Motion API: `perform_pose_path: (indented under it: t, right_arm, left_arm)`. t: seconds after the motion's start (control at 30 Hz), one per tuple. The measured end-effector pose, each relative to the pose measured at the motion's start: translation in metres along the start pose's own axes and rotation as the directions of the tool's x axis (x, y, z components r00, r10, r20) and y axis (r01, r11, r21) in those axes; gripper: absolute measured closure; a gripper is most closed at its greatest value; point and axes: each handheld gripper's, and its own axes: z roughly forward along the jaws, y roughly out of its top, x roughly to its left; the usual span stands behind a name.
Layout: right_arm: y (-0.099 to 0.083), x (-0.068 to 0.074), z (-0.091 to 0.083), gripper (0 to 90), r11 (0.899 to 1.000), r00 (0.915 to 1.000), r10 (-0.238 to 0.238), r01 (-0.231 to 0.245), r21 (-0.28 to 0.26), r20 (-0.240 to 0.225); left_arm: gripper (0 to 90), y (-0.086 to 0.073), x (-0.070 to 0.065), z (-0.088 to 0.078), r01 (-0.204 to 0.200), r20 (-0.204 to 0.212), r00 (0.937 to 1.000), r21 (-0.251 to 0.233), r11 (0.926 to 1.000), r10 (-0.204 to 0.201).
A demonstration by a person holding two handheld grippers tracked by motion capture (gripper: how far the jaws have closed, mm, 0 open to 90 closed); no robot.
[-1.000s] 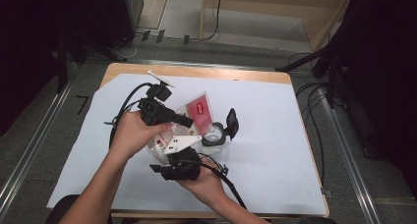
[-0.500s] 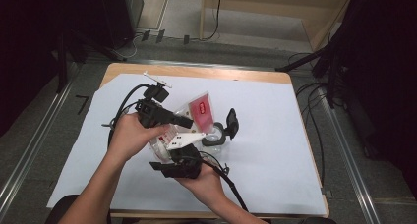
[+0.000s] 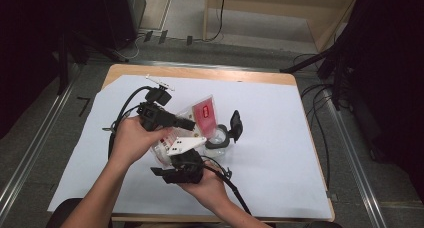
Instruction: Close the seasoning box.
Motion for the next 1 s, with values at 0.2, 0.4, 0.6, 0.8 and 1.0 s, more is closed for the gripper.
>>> perform_pose_path:
  t: [0.2, 0.4, 0.6, 0.8, 1.0]
  right_arm:
    - [0.0008, -0.0002, -0.0009, 62.2, 1.000, 1.0000, 0.002, -0.002, 0.002, 0.003]
    - [0.0015, -0.0017, -0.0019, 62.4, 1.000, 0.9998, 0.020, -0.020, -0.004, 0.000]
    - [0.0017, -0.0029, -0.0028, 62.5, 0.999, 0.9995, 0.031, -0.031, -0.011, -0.006]
    - [0.0030, -0.0027, -0.0040, 62.5, 0.999, 0.9989, 0.043, -0.043, -0.020, -0.021]
    - [0.0027, -0.0015, -0.0044, 62.2, 0.999, 0.9992, 0.034, -0.034, -0.018, -0.021]
  left_arm:
    - [75.0, 0.0002, 0.0003, 0.0016, 0.005, 0.000, 1.0000, -0.004, 1.0000, -0.005]
    - [73.4, 0.0006, -0.0014, 0.0023, 0.001, -0.012, 0.9999, -0.017, 0.9999, -0.001]
    - [71.7, 0.0007, -0.0031, 0.0027, -0.006, -0.022, 0.9997, -0.024, 0.9997, 0.005]
    - [70.7, 0.0009, -0.0046, 0.0019, -0.014, -0.029, 0.9995, -0.027, 0.9995, 0.013]
    - [71.0, 0.0010, -0.0052, 0.0020, -0.010, -0.027, 0.9996, -0.026, 0.9996, 0.010]
